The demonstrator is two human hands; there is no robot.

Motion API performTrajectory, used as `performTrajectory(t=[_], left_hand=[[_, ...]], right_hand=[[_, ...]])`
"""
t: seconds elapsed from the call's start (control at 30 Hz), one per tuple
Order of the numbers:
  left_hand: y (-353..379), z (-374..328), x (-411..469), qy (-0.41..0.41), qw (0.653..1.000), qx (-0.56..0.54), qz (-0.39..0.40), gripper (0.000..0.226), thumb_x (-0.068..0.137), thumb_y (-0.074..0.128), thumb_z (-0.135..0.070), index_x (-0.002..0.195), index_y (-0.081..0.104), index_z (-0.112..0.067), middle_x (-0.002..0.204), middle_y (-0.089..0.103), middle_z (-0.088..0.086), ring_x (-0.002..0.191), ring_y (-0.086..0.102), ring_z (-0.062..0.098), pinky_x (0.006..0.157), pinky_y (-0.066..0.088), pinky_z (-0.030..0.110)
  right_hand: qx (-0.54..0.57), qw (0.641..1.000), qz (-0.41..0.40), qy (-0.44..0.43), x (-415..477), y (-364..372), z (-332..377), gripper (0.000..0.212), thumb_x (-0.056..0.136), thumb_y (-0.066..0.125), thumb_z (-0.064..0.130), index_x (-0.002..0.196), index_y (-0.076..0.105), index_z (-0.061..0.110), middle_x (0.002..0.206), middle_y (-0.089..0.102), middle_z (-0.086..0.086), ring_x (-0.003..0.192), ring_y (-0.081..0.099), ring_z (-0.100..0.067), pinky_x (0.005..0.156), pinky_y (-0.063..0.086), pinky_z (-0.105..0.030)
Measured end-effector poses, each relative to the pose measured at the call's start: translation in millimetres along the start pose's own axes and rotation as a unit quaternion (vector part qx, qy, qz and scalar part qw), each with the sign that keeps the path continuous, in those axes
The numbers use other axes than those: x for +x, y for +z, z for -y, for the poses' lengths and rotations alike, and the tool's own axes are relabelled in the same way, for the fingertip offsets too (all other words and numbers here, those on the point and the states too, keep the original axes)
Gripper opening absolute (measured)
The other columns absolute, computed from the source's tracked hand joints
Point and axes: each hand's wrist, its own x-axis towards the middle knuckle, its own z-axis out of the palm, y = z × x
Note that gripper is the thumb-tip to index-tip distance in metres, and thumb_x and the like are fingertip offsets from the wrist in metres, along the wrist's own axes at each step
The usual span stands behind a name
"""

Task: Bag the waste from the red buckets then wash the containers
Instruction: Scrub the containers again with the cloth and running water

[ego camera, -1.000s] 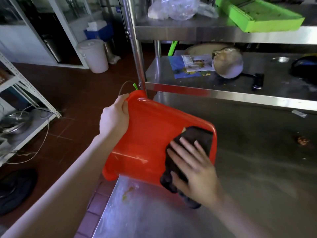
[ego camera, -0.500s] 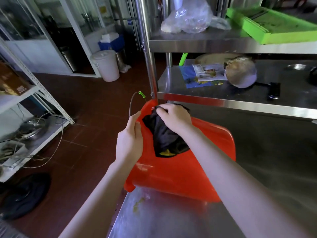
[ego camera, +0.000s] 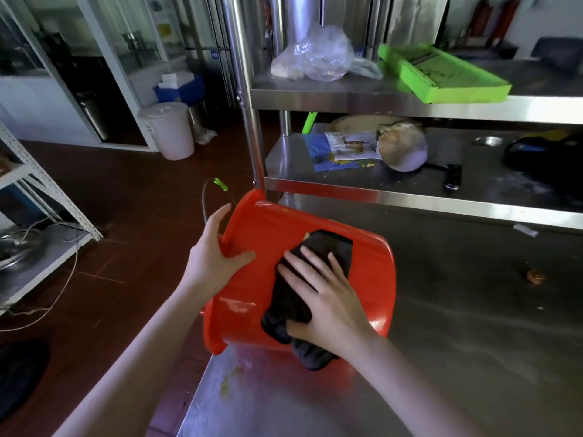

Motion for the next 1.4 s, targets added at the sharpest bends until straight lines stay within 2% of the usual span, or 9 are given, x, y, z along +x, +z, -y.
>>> performTrajectory(t=[0.17,0.3,0.37,0.6,0.73,0.83,0.97,1.17,1.4], left_hand=[[0.3,0.7,-8.7,-0.012,0.997,-0.027,0.076,0.119,0.069,0.077,0.004,0.139,0.01,-0.064,0.1,0.065,-0.002,0.079,0.07,0.008,0.057,0.056,0.022],[10.2,2.0,-16.4,-0.025,1.0,0.005,-0.015,0.103,0.072,0.071,0.003,0.141,0.022,-0.055,0.103,0.06,-0.009,0.075,0.062,0.003,0.048,0.045,0.007],[7.9,6.4,-18.0,-0.038,0.997,-0.004,-0.06,0.098,0.074,0.071,0.003,0.14,0.026,-0.053,0.103,0.06,-0.006,0.073,0.059,0.0,0.046,0.044,0.007],[-7.1,8.8,-28.8,-0.005,0.991,-0.001,-0.131,0.092,0.071,0.068,0.003,0.135,0.034,-0.054,0.092,0.056,-0.023,0.071,0.062,-0.008,0.049,0.043,0.006],[-21.7,6.0,-28.7,0.029,0.99,0.02,-0.135,0.097,0.07,0.067,0.004,0.134,0.033,-0.06,0.086,0.062,-0.012,0.065,0.063,0.01,0.055,0.047,0.016],[-35.1,7.2,-31.2,0.068,0.989,0.041,-0.126,0.102,0.068,0.066,0.007,0.134,0.032,-0.063,0.086,0.064,-0.007,0.065,0.062,0.01,0.052,0.048,0.011],[-46.2,10.5,-37.7,0.111,0.988,0.063,-0.088,0.106,0.069,0.065,0.008,0.14,0.026,-0.061,0.094,0.063,-0.022,0.081,0.061,-0.008,0.058,0.042,0.0],[-61.8,11.2,-48.5,0.189,0.974,0.115,-0.041,0.107,0.077,0.059,0.007,0.148,0.01,-0.056,0.11,0.064,-0.013,0.086,0.064,0.003,0.072,0.054,0.025],[-88.8,18.5,-50.5,0.276,0.942,0.191,-0.005,0.109,0.079,0.053,0.011,0.151,-0.003,-0.05,0.145,0.049,-0.009,0.109,0.065,0.022,0.078,0.059,0.032]], right_hand=[[0.073,0.988,-0.014,0.136,-46.5,-4.6,-48.0,0.066,0.082,0.068,0.022,0.143,0.045,0.016,0.156,0.03,0.005,0.148,0.016,-0.021,0.118,0.016,-0.047],[0.087,0.975,0.085,0.188,-98.0,7.2,-76.5,0.059,0.085,0.059,0.004,0.141,0.048,0.022,0.151,0.034,0.013,0.144,0.027,-0.009,0.113,0.012,-0.01],[0.099,0.964,0.117,0.218,-118.4,14.1,-78.0,0.055,0.084,0.058,0.005,0.135,0.055,0.026,0.145,0.044,0.014,0.134,0.041,-0.006,0.108,0.016,-0.004],[0.125,0.962,0.132,0.204,-114.5,32.9,-56.1,0.052,0.079,0.056,0.007,0.127,0.061,0.025,0.129,0.058,0.011,0.119,0.053,-0.011,0.101,0.036,-0.016],[0.11,0.971,0.131,0.168,-84.7,35.5,-40.9,0.046,0.088,0.06,0.018,0.132,0.055,0.026,0.133,0.054,0.009,0.122,0.05,-0.014,0.101,0.038,-0.022],[0.142,0.973,0.062,0.171,-55.7,20.2,-26.2,0.04,0.09,0.062,0.029,0.13,0.057,0.027,0.128,0.058,0.009,0.117,0.055,-0.013,0.097,0.045,-0.028],[0.218,0.963,-0.031,0.153,2.1,-17.4,5.1,0.042,0.09,0.063,0.031,0.131,0.057,0.025,0.128,0.06,0.005,0.115,0.058,-0.014,0.096,0.047,-0.031],[0.345,0.928,-0.04,0.133,85.7,-55.9,60.6,0.056,0.091,0.057,0.049,0.142,0.04,0.035,0.145,0.046,0.007,0.132,0.044,-0.009,0.109,0.039,-0.034],[0.485,0.833,-0.059,0.261,131.5,-62.9,96.8,0.092,0.075,0.053,0.077,0.149,0.01,0.044,0.15,0.041,-0.002,0.133,0.045,-0.021,0.105,0.043,-0.043]])
